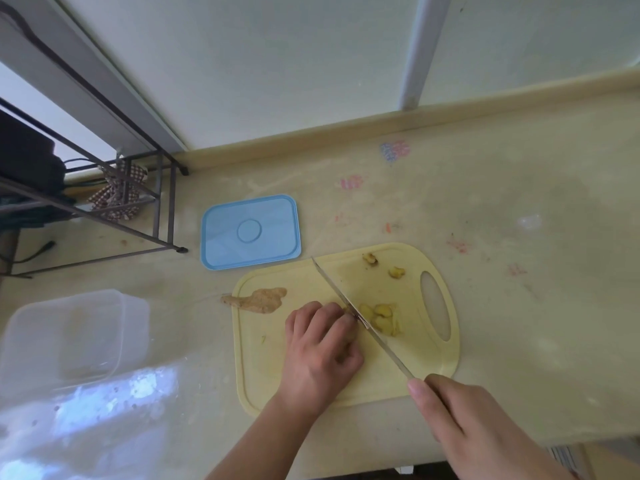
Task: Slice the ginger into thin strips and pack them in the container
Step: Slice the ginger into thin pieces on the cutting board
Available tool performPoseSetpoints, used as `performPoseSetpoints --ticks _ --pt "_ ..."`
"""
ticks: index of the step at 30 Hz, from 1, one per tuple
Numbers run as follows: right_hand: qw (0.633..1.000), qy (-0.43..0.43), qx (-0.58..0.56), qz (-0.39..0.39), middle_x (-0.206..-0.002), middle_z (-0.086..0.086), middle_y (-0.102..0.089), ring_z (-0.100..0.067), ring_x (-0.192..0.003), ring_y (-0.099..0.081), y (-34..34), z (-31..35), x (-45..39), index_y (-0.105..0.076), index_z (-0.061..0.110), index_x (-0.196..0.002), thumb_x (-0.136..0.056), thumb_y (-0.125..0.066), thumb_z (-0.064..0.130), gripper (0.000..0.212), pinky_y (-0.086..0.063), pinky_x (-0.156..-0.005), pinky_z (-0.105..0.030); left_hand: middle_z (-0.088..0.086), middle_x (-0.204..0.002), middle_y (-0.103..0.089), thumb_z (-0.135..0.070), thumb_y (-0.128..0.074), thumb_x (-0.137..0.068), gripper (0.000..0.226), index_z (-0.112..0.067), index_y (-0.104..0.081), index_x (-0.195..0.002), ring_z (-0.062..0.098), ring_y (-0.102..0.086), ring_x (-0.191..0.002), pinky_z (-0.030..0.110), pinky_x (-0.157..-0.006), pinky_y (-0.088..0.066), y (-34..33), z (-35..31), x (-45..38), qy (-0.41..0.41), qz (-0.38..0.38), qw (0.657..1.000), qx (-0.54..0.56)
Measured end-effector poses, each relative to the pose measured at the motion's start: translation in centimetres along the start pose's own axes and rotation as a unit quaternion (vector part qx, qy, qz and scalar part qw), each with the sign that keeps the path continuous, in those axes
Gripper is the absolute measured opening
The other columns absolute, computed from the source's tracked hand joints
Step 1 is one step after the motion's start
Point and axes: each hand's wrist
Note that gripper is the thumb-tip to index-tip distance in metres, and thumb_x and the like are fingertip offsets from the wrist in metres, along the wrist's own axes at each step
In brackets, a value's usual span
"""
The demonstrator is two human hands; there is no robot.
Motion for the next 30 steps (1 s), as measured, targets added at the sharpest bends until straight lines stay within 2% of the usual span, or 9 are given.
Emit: performPoseSetpoints --ticks 7,9,11,17,23,26,30 --pt "0.999 0.004 0.033 0.021 -0.065 0.025 -0.053 -0.007 -0.06 -0.046 0.3 0.8 0.1 -0.04 0.016 -0.068 -0.077 -0.011 0.068 0.059 -0.033 -0.057 -0.02 0.001 -0.106 -0.068 -0.007 -0.076 -0.066 0.028 -0.01 -0.075 -0.094 0.032 -0.059 -0.099 0.047 -0.081 -0.047 -0.1 0.0 -0.1 -0.002 -0.005 1.0 -0.001" --pt "0.999 0.007 0.039 0.011 -0.062 0.018 -0.055 -0.009 -0.059 -0.047 0.0 0.6 -0.3 -0.038 0.018 -0.065 -0.078 -0.01 0.068 0.059 -0.033 -0.056 -0.023 0.001 -0.105 -0.068 -0.007 -0.076 -0.066 0.028 -0.01 -0.074 -0.093 0.032 -0.059 -0.097 0.047 -0.081 -0.046 -0.1 0.0 -0.1 -0.005 -0.01 1.0 0.0" --pt "0.999 0.017 0.047 -0.001 -0.055 0.001 -0.05 -0.011 -0.057 -0.046 -0.4 0.7 -1.2 -0.038 0.02 -0.064 -0.082 -0.013 0.066 0.056 -0.034 -0.056 -0.025 0.0 -0.105 -0.067 -0.008 -0.076 -0.068 0.027 -0.011 -0.074 -0.094 0.032 -0.059 -0.097 0.047 -0.08 -0.046 -0.2 0.0 -0.1 -0.007 -0.016 1.0 0.004" --pt "0.995 0.079 0.056 -0.026 -0.055 0.008 -0.044 -0.006 -0.051 -0.042 -1.8 1.9 -4.7 -0.039 0.028 -0.067 -0.086 -0.012 0.064 0.05 -0.034 -0.051 -0.022 0.001 -0.106 -0.067 -0.011 -0.08 -0.071 0.025 -0.012 -0.074 -0.095 0.031 -0.059 -0.097 0.046 -0.081 -0.046 -0.2 0.0 0.0 -0.007 -0.018 1.0 0.004" --pt "0.998 0.042 0.021 -0.041 -0.049 0.002 -0.047 -0.009 -0.051 -0.048 -1.3 1.1 -1.9 -0.038 0.023 -0.062 -0.083 -0.018 0.065 0.051 -0.033 -0.05 -0.022 0.0 -0.104 -0.066 -0.014 -0.072 -0.075 0.025 -0.017 -0.067 -0.1 0.03 -0.057 -0.099 0.046 -0.082 -0.046 -0.2 0.0 0.0 0.001 -0.028 0.999 0.016" --pt "0.999 0.021 0.019 -0.02 -0.059 0.021 -0.055 -0.007 -0.048 -0.049 -0.8 1.2 -0.7 -0.037 0.021 -0.063 -0.082 -0.017 0.065 0.053 -0.032 -0.046 -0.019 0.001 -0.102 -0.067 -0.013 -0.073 -0.074 0.02 -0.012 -0.072 -0.095 0.031 -0.058 -0.098 0.046 -0.082 -0.046 -0.2 0.1 0.0 0.001 -0.029 0.999 0.013" --pt "1.0 0.005 0.006 0.012 -0.062 0.03 -0.054 -0.003 -0.046 -0.05 -0.2 1.6 0.0 -0.035 0.019 -0.065 -0.086 -0.021 0.058 0.047 -0.033 -0.044 -0.013 0.001 -0.101 -0.068 -0.011 -0.073 -0.075 0.016 -0.01 -0.075 -0.09 0.032 -0.06 -0.097 0.047 -0.082 -0.047 -0.2 0.1 0.0 -0.001 -0.028 1.0 0.01"
Point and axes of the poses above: each hand's wrist, its own x-axis away from the middle knuckle, its own y-axis out of the back of the hand, z = x × y
